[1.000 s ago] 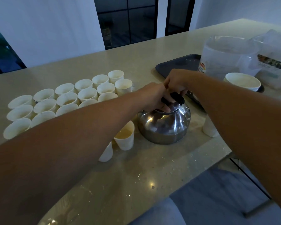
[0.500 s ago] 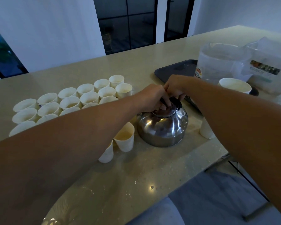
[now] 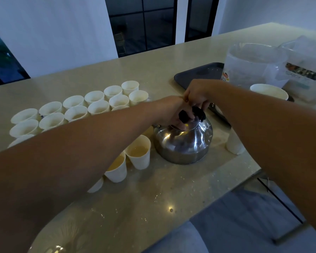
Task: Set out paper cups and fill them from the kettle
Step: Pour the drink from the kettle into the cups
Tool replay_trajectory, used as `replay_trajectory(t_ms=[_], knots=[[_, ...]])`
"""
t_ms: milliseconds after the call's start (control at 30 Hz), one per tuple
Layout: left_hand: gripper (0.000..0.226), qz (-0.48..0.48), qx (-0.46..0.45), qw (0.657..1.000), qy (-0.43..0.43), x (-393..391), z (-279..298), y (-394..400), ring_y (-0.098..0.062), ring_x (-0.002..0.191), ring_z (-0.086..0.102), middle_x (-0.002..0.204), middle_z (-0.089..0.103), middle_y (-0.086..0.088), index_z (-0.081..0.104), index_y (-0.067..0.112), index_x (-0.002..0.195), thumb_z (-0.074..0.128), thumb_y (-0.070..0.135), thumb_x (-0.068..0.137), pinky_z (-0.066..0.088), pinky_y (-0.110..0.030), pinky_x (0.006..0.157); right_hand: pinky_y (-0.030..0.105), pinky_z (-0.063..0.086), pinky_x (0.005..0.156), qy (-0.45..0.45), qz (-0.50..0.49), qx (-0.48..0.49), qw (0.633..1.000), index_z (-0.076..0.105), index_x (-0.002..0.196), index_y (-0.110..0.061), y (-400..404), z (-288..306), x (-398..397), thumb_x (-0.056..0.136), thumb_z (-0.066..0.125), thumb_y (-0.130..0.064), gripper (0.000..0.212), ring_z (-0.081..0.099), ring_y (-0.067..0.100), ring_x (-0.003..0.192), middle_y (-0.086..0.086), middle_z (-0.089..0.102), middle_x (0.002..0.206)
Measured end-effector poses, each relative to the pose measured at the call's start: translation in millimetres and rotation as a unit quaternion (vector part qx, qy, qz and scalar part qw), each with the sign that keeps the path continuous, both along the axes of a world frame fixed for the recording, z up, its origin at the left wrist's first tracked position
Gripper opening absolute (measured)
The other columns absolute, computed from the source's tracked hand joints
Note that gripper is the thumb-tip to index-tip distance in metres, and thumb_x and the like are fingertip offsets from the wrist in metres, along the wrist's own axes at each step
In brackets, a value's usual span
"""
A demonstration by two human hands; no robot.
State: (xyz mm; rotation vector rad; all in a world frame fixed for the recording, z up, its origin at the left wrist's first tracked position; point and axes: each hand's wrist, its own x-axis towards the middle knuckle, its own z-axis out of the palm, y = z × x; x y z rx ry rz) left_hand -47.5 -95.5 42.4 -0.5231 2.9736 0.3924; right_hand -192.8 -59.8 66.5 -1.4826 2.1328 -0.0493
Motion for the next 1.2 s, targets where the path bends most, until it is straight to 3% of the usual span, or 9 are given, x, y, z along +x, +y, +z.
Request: replay_trajectory(t_ms=[100, 200, 300, 367, 467, 600, 833, 1000, 1200], knots=[[0.05, 0.002, -0.006, 1.0, 0.009, 2, -7, 0, -0.023, 0.118, 0.05, 0.135, 0.051, -0.002, 0.062, 0.026, 0.13, 0.078, 0.028, 0.083, 0.04, -0.025, 0.092, 0.039, 0.061, 0.071, -0.003, -0.005, -0.004, 1.0, 0.071, 0.116, -0.013, -1, 2, 1, 0.094, 0.059, 0.0, 0.029, 0.068, 0.027, 0.091, 0.009, 0.067, 0.098], [0.051, 0.002, -0.02, 1.0, -0.021, 0, -6, 2, -0.025, 0.122, 0.05, 0.139, 0.051, -0.001, 0.06, 0.03, 0.133, 0.076, 0.031, 0.084, 0.043, -0.038, 0.102, 0.042, 0.062, 0.07, 0.025, 0.005, 0.009, 1.0, 0.07, 0.111, -0.008, 1, -4, 3, 0.097, 0.054, -0.009, 0.021, 0.068, 0.03, 0.092, 0.014, 0.066, 0.106], [0.049, -0.01, -0.072, 0.997, -0.028, 6, -5, 10, -0.023, 0.121, 0.053, 0.138, 0.053, 0.001, 0.056, 0.036, 0.136, 0.068, 0.036, 0.089, 0.046, -0.04, 0.099, 0.046, 0.059, 0.083, 0.065, 0.027, -0.001, 0.998, 0.067, 0.111, -0.002, 4, -15, 7, 0.103, 0.046, -0.026, 0.033, 0.067, 0.034, 0.099, 0.017, 0.065, 0.113], [0.046, -0.009, -0.118, 0.993, 0.005, 18, -6, 13, -0.022, 0.118, 0.054, 0.137, 0.053, 0.004, 0.054, 0.041, 0.137, 0.063, 0.034, 0.092, 0.047, -0.041, 0.096, 0.039, 0.053, 0.088, 0.05, 0.009, -0.051, 0.997, 0.069, 0.107, -0.002, 5, -21, 7, 0.103, 0.045, -0.038, 0.044, 0.064, 0.03, 0.1, 0.016, 0.067, 0.109], [0.043, 0.044, -0.141, 0.987, 0.067, 36, -2, 10, -0.021, 0.111, 0.055, 0.125, 0.06, 0.003, 0.055, 0.038, 0.135, 0.059, 0.023, 0.094, 0.047, -0.039, 0.091, 0.034, 0.046, 0.079, 0.032, -0.016, -0.064, 0.997, 0.068, 0.101, -0.003, 5, -26, 6, 0.097, 0.05, -0.052, 0.052, 0.063, 0.028, 0.092, 0.015, 0.068, 0.103], [0.038, 0.155, -0.054, 0.98, 0.113, 49, 10, 6, -0.022, 0.108, 0.056, 0.121, 0.058, -0.003, 0.061, 0.024, 0.128, 0.068, 0.019, 0.091, 0.048, -0.035, 0.087, 0.03, 0.04, 0.061, 0.004, -0.041, -0.096, 0.995, 0.066, 0.092, -0.002, 12, -19, 9, 0.088, 0.057, -0.064, 0.063, 0.058, 0.021, 0.073, 0.01, 0.062, 0.084], [0.03, 0.258, 0.057, 0.958, 0.114, 59, 18, -11, -0.023, 0.097, 0.067, 0.11, 0.071, -0.009, 0.069, 0.015, 0.118, 0.07, 0.007, 0.09, 0.053, -0.03, 0.077, 0.02, 0.042, 0.067, -0.141, -0.065, -0.268, 0.951, 0.073, 0.09, -0.032, 38, -20, 20, 0.077, 0.08, -0.044, 0.019, 0.061, 0.005, 0.082, -0.011, 0.069, 0.086], [0.03, 0.25, 0.091, 0.955, 0.132, 62, 23, -11, -0.022, 0.103, 0.066, 0.112, 0.071, -0.009, 0.07, 0.011, 0.117, 0.064, -0.002, 0.091, 0.054, -0.034, 0.092, 0.012, 0.046, 0.075, -0.237, -0.095, -0.394, 0.883, 0.078, 0.099, -0.028, 50, -41, 28, 0.071, 0.087, -0.027, 0.03, 0.067, -0.004, 0.08, -0.014, 0.074, 0.082], [0.037, 0.251, 0.096, 0.952, 0.146, 65, 28, -22, -0.02, 0.108, 0.064, 0.117, 0.069, -0.006, 0.07, 0.013, 0.119, 0.058, -0.009, 0.091, 0.054, -0.03, 0.091, 0.012, 0.047, 0.074, -0.239, -0.121, -0.414, 0.87, 0.079, 0.098, -0.029, 48, -36, 40, 0.074, 0.085, -0.029, 0.025, 0.067, -0.003, 0.083, -0.015, 0.075, 0.086]])
